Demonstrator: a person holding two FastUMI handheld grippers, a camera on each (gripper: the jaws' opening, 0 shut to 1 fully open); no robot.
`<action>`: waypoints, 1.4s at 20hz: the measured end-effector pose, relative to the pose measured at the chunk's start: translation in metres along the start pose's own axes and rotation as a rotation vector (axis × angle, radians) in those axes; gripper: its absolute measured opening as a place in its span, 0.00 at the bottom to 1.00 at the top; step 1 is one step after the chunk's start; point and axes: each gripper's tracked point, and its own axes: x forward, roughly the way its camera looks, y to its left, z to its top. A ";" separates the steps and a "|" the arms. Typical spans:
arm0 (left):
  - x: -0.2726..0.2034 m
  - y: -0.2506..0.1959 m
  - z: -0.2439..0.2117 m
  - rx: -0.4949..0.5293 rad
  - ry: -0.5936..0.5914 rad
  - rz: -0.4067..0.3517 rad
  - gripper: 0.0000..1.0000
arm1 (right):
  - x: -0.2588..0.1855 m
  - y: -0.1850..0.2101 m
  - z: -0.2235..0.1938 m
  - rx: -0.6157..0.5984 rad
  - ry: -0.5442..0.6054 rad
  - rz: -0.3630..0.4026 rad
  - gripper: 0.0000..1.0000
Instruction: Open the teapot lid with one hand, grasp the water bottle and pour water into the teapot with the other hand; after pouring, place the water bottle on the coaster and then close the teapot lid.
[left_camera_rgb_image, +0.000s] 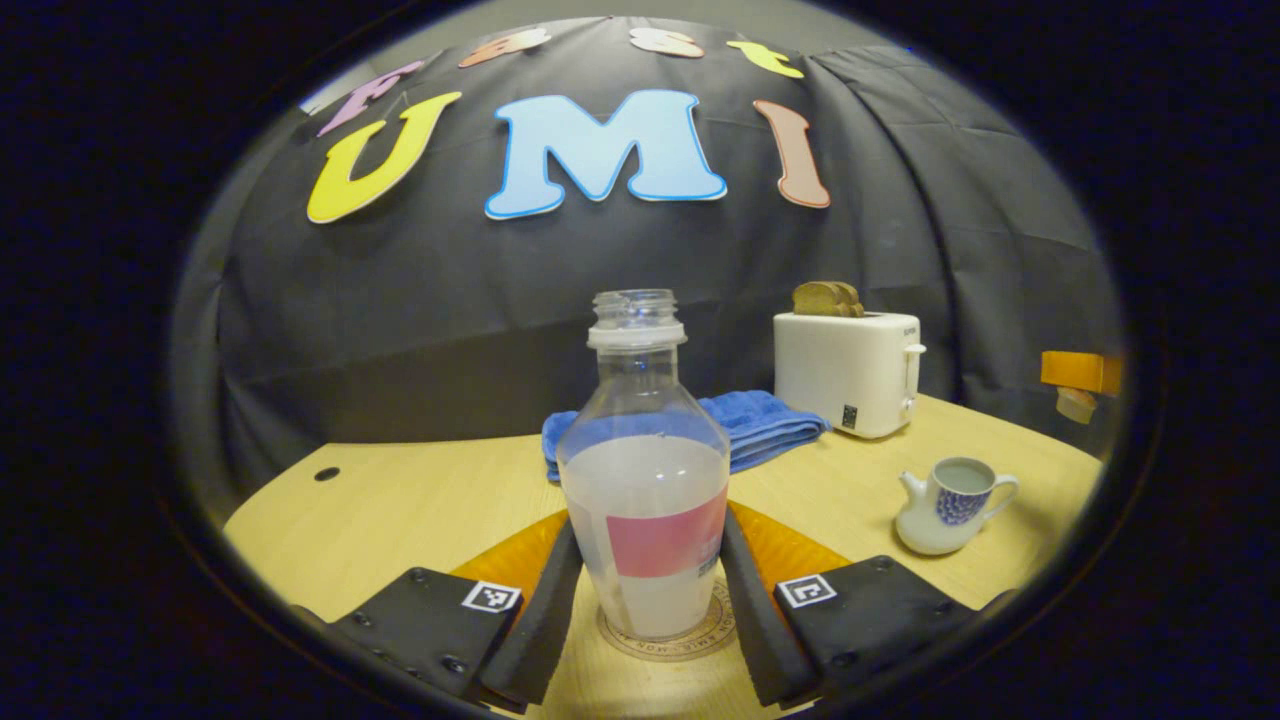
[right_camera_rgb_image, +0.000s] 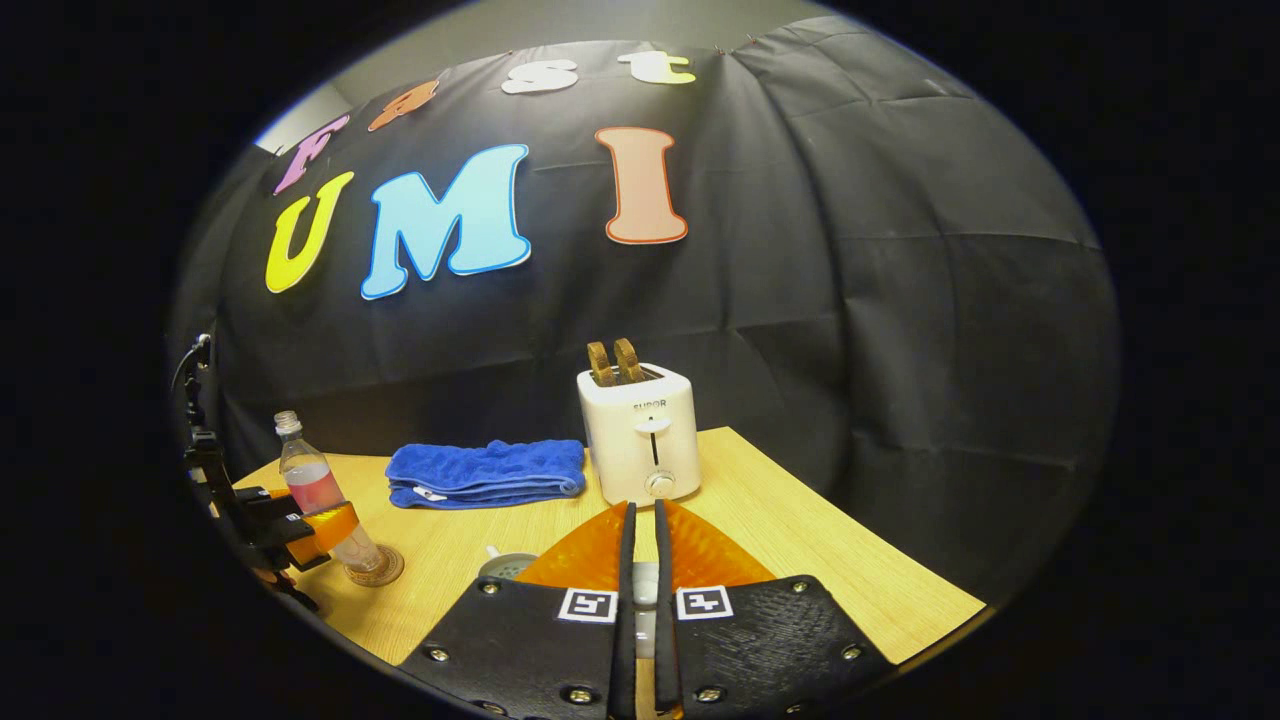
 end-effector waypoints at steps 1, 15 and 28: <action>0.001 -0.003 0.000 -0.014 -0.003 -0.006 0.85 | 0.000 0.001 0.001 0.001 -0.001 0.003 0.07; 0.002 -0.002 -0.004 -0.017 0.002 0.001 0.87 | 0.001 0.005 -0.001 0.000 0.006 0.015 0.07; -0.018 -0.008 0.007 -0.041 -0.055 0.006 1.00 | 0.013 0.051 -0.004 0.004 -0.032 0.170 0.07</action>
